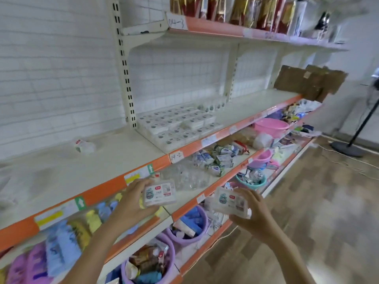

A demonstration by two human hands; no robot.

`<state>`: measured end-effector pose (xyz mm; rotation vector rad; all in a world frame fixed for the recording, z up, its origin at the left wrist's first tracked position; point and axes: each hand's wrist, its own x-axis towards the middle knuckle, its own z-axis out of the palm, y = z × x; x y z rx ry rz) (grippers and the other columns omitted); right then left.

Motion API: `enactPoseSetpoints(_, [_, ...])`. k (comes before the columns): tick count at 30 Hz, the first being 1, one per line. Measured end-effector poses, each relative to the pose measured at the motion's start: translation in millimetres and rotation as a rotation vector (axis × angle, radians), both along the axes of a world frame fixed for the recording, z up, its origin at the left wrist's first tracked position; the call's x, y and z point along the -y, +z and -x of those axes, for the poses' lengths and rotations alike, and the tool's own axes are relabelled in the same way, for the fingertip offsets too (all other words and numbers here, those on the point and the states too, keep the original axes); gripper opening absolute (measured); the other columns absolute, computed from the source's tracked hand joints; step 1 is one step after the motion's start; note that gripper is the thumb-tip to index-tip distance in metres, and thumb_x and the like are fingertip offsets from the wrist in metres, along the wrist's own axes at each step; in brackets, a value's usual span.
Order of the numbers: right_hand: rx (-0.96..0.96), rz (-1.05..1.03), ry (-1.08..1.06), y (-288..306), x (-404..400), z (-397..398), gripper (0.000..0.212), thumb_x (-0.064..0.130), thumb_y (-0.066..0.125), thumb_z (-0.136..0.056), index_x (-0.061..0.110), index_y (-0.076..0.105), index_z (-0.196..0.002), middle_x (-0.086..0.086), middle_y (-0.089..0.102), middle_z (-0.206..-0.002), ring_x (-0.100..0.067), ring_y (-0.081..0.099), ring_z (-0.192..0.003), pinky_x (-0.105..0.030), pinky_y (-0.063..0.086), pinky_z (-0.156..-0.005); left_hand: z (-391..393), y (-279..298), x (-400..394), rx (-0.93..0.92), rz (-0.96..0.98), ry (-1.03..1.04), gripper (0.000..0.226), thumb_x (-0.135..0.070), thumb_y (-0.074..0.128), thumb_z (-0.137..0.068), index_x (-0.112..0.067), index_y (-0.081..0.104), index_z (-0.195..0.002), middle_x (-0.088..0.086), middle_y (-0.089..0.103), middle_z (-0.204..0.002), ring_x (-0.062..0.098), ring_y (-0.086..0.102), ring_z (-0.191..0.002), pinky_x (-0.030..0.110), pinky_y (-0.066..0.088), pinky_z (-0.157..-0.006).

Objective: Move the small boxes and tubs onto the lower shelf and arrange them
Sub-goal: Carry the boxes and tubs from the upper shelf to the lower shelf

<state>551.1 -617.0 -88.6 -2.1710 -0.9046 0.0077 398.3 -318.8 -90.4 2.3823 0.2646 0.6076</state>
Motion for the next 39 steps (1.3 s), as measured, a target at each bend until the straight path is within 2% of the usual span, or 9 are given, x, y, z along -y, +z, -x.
enactPoseSetpoints(2, [-0.029,0.016,-0.038,-1.4,8.8,-17.2,0.066,0.015,0.077,-0.07,0.027,0.044,-0.126,0.009,0.039,-0.125,-0.011,0.034,-0.115,-0.029,0.038,-0.096,-25.4,1.0,6.9,-0.013,-0.016,0.005,0.075,-0.06,0.054,-0.053,-0.026,0.045,-0.119,-0.008,0.043,-0.116,0.01,0.042,-0.112,0.016,0.033,-0.087])
enactPoseSetpoints(6, [-0.001,0.028,-0.065,-5.7,20.5,-64.9,0.066,0.015,0.078,-0.07,0.03,0.042,-0.124,0.011,0.036,-0.119,-0.008,0.031,-0.112,-0.023,0.031,-0.091,-83.7,4.4,13.9,-0.013,0.018,-0.01,0.064,-0.058,0.054,-0.05,-0.039,0.041,-0.109,-0.019,0.041,-0.112,0.006,0.039,-0.11,0.001,0.026,-0.085])
enactPoseSetpoints(11, [-0.022,0.063,-0.109,-2.2,21.1,-141.8,0.067,0.016,0.079,-0.068,0.035,0.041,-0.12,0.011,0.039,-0.113,-0.01,0.035,-0.109,-0.031,0.036,-0.097,-156.4,7.8,8.1,0.0,0.023,-0.001,0.07,-0.047,0.066,-0.057,-0.026,0.048,-0.12,-0.008,0.045,-0.121,0.011,0.041,-0.117,0.029,0.037,-0.097])
enactPoseSetpoints(14, [-0.038,0.096,-0.085,9.6,13.0,-188.2,0.066,0.02,0.079,-0.069,0.032,0.044,-0.122,0.013,0.039,-0.113,-0.01,0.036,-0.11,-0.033,0.037,-0.098,-192.0,16.1,1.2,0.011,0.022,0.022,0.072,-0.057,0.06,-0.054,-0.031,0.043,-0.12,-0.01,0.042,-0.115,0.006,0.036,-0.113,0.024,0.034,-0.093])
enactPoseSetpoints(20, [0.044,0.105,0.019,29.9,-26.4,-270.0,0.065,0.018,0.078,-0.069,0.025,0.047,-0.126,0.009,0.042,-0.115,-0.012,0.04,-0.107,-0.034,0.042,-0.094,-242.6,34.4,-24.1,0.049,-0.003,0.141,0.066,-0.03,0.08,-0.068,-0.022,0.048,-0.124,-0.009,0.041,-0.117,0.005,0.034,-0.114,0.02,0.029,-0.093])
enactPoseSetpoints(25, [0.135,0.107,0.235,57.5,-91.1,-325.2,0.067,0.02,0.075,-0.073,0.019,0.043,-0.131,0.006,0.036,-0.122,-0.005,0.031,-0.108,-0.008,0.027,-0.09,-260.0,56.6,-51.2,0.065,-0.057,0.263,0.062,-0.02,0.079,-0.071,-0.032,0.042,-0.12,-0.02,0.04,-0.114,0.003,0.034,-0.112,0.021,0.028,-0.095])
enactPoseSetpoints(28, [0.143,0.118,0.403,70.4,-139.3,-351.2,0.067,0.023,0.075,-0.074,0.019,0.042,-0.132,0.005,0.029,-0.124,-0.008,0.032,-0.112,-0.02,0.035,-0.097,-264.8,69.6,-63.7,0.056,-0.054,0.344,0.062,-0.017,0.077,-0.072,-0.031,0.042,-0.121,-0.03,0.034,-0.113,0.0,0.034,-0.112,0.017,0.027,-0.095])
enactPoseSetpoints(34, [0.211,0.115,0.736,90.1,-224.7,-375.2,0.069,0.035,0.072,-0.078,0.016,0.039,-0.135,0.001,0.031,-0.127,-0.013,0.037,-0.12,-0.012,0.026,-0.094,-259.3,84.4,-76.4,0.019,0.036,0.572,0.065,-0.018,0.074,-0.075,-0.017,0.045,-0.133,-0.004,0.037,-0.123,0.008,0.04,-0.117,0.021,0.029,-0.102])
enactPoseSetpoints(39, [0.331,0.213,0.952,90.2,-273.2,-364.8,0.071,0.041,0.061,-0.086,0.014,0.029,-0.143,-0.005,0.031,-0.138,-0.022,0.032,-0.127,-0.029,0.029,-0.104,-243.7,82.6,-66.6,0.056,0.165,0.76,0.063,-0.01,0.075,-0.074,-0.011,0.047,-0.13,0.002,0.044,-0.125,0.018,0.045,-0.12,0.028,0.033,-0.102])
